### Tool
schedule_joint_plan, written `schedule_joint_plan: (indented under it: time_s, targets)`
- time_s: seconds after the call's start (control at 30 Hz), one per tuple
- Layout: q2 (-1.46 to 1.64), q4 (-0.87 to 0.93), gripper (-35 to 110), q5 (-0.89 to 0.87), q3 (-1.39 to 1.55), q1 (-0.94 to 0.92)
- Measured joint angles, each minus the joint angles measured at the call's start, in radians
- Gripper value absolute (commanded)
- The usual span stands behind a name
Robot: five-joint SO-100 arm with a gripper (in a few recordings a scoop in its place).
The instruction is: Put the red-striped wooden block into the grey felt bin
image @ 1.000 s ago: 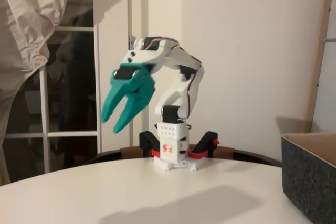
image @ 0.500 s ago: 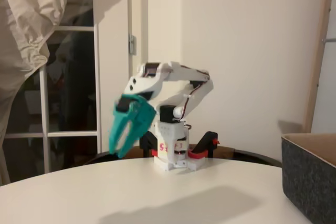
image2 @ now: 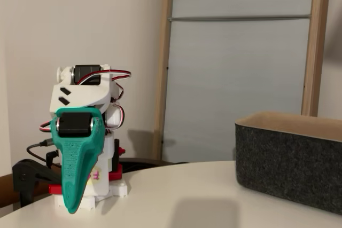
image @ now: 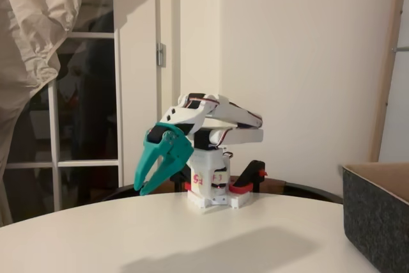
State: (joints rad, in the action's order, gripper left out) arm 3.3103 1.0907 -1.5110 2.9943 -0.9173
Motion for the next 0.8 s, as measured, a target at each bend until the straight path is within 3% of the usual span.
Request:
schedule_joint_plan:
  time_s: [0.8]
  targets:
    - [0.037,0.000,0,0.015,0.138,0.075]
